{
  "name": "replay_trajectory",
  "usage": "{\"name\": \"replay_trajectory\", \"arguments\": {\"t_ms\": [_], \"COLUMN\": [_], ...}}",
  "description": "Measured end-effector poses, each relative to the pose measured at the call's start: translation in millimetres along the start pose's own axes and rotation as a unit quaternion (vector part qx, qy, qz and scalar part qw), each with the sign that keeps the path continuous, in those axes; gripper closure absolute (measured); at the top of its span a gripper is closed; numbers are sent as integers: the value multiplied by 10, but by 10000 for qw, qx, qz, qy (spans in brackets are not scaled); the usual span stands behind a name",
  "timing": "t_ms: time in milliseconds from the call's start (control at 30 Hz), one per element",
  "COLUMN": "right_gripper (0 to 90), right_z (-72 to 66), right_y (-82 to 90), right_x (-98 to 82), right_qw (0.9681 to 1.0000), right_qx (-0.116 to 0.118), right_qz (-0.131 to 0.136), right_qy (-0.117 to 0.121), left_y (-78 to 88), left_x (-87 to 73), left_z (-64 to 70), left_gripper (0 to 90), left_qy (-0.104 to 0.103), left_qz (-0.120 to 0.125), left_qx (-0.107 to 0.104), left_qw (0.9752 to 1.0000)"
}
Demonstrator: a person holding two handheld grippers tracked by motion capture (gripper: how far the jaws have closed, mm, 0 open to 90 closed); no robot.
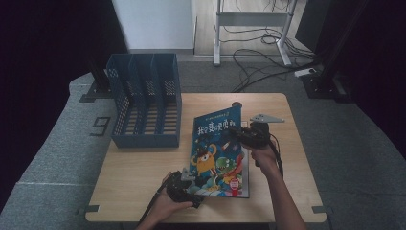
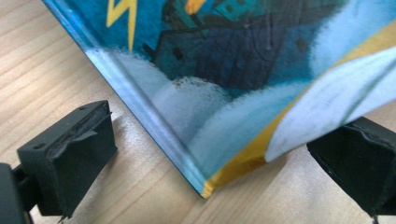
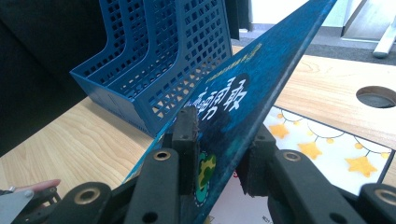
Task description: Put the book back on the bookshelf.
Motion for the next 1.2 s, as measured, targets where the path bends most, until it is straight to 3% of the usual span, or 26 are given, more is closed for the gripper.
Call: {"name": "replay_trajectory", "arguments": {"t_ms": [300,700,900,1200], "right_gripper": [707,717,720,719], "right_z": [4,-49,-31,-11], "right_y": [-7,-1,32,61], "right_x": [0,238,204,196], "right_qw": [10000,9985,9986,9983], "right_qx": [-9,-139,-94,-102], "right_qz": [12,281,384,418], "right_qy": [20,441,340,388], "left_y": [-25,-112,-83,-112], "left_x": [39,189,162,192], "left_z": [23,-30,-17,-26], "left_gripper": [15,11,25,0], "left_qy": [66,235,290,226], "left_qz": [78,100,92,46], "left_qx": [-34,-22,-74,-94], "left_qw": [9999,9997,9995,9997]}}
Point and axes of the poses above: each handheld gripper's, and its own axes: y roughly backward along the jaws, x roughly out of its top, z roughly to its right, the point moved 10 cm from there along -y, roughly forward along the jaws, and after that the axes turned 6 degrees about y, right-handed, at the moved point
